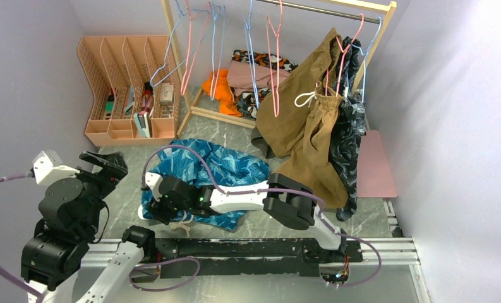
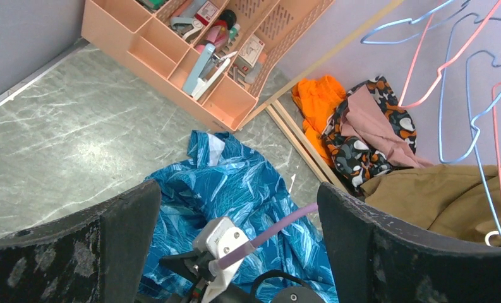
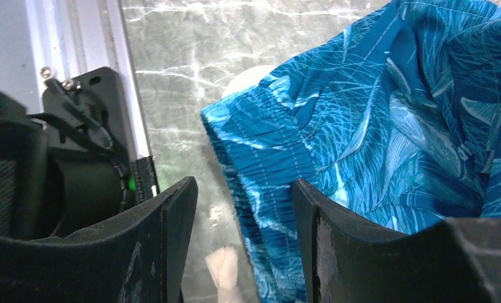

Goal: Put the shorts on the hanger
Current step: Adjust the shorts at the center of the board.

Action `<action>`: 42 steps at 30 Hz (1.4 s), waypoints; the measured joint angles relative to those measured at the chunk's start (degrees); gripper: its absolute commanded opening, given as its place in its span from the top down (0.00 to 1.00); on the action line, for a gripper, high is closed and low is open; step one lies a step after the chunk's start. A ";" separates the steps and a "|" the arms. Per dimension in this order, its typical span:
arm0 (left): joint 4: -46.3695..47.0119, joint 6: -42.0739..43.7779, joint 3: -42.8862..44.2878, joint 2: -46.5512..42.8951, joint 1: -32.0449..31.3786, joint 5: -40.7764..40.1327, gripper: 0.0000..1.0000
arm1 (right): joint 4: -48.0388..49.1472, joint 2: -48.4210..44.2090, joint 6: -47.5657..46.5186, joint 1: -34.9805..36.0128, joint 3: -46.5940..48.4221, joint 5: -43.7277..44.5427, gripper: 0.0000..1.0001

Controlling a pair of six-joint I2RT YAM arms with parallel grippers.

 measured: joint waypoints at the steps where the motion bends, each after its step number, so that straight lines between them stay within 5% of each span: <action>1: -0.13 0.00 0.31 -0.11 0.00 -0.22 0.03 | -0.09 0.63 -0.04 0.00 0.66 0.70 0.40; 7: -1.31 -0.02 0.48 -0.55 0.00 -0.87 0.03 | -1.51 3.04 0.04 0.00 3.56 7.30 0.53; 16: -2.34 0.00 0.28 -1.84 0.00 -1.09 0.05 | -2.25 3.54 0.31 -0.15 4.02 17.25 0.99; 23: -1.99 0.92 -1.88 -2.99 0.00 -0.68 0.11 | -1.90 -2.64 0.31 -1.09 -1.07 19.41 1.00; 31: 1.90 3.76 -6.86 -3.45 0.00 4.26 0.18 | -2.91 -26.67 0.46 -2.25 -8.04 26.95 1.00; 42: 17.31 4.48 -23.39 -4.90 0.00 26.40 0.20 | -7.65 -41.94 8.26 -9.16 -18.71 33.94 1.00</action>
